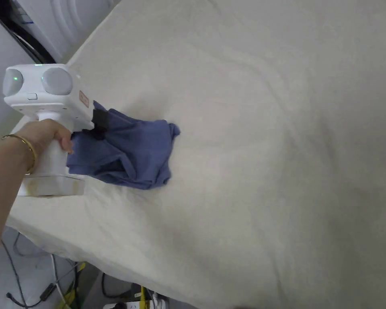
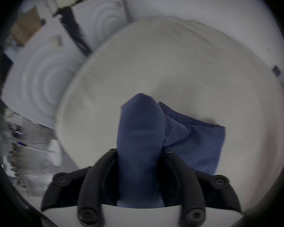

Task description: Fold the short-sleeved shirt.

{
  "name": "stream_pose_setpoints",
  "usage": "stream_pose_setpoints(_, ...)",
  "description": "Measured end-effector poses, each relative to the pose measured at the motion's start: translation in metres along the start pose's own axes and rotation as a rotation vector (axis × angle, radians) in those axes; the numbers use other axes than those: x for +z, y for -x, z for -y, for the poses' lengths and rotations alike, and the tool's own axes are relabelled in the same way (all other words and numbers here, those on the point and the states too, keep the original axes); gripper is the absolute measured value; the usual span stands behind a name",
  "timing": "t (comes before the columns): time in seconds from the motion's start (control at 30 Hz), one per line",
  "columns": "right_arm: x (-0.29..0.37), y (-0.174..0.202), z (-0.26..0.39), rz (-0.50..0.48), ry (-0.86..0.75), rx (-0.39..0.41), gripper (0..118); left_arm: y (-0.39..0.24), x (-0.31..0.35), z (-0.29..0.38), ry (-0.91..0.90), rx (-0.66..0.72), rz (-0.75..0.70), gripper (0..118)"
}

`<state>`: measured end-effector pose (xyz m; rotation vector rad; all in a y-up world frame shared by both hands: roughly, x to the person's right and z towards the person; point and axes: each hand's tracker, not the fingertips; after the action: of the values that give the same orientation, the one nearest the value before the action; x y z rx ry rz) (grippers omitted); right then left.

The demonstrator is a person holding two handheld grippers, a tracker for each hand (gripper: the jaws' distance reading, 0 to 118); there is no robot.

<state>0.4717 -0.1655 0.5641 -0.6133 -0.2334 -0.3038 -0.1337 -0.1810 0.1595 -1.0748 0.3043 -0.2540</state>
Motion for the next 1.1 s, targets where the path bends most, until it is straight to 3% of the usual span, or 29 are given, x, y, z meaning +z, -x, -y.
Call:
stream_pose_setpoints(0.03, -0.004, 0.000, 0.002, -0.004, 0.014, -0.023, 2, 0.003, -0.004, 0.001, -0.045, -0.025, -0.107, 72)
stream_pose_setpoints(0.1, -0.009, 0.000, 0.005, -0.016, 0.035, -0.031, 2, 0.008, -0.009, 0.004, -0.128, -0.047, -0.193, 87)
stream_pose_setpoints(0.17, -0.011, 0.001, 0.007, -0.012, 0.052, -0.004, 2, 0.010, -0.005, 0.007, -0.159, -0.009, -0.217, 81)
stream_pose_setpoints(0.2, -0.010, 0.001, 0.008, -0.012, 0.055, 0.004, 2, 0.009, 0.000, 0.009, -0.194, 0.012, -0.216, 72)
stream_pose_setpoints(0.27, -0.004, -0.003, 0.008, -0.019, 0.047, 0.011, 2, -0.002, 0.019, 0.017, -0.301, 0.020, -0.240, 23)
stream_pose_setpoints(0.3, 0.000, -0.005, 0.006, -0.019, 0.041, 0.012, 2, -0.007, 0.030, 0.019, -0.345, 0.016, -0.257, 6)
stream_pose_setpoints(0.33, 0.005, -0.008, 0.004, -0.021, 0.028, 0.017, 2, -0.016, 0.046, 0.023, -0.395, 0.012, -0.231, 3)
stream_pose_setpoints(0.5, 0.042, -0.030, -0.016, -0.025, -0.085, 0.055, 2, -0.076, 0.152, 0.047, -0.669, -0.056, -0.007, 0)
stream_pose_setpoints(0.77, 0.113, -0.074, -0.059, 0.011, -0.302, 0.183, 2, -0.169, 0.316, 0.114, -0.984, -0.001, 0.337, 0)
stream_pose_setpoints(1.1, 0.164, -0.123, -0.079, 0.105, -0.493, 0.240, 2, -0.258, 0.392, 0.209, -1.148, 0.000, 0.498, 0)
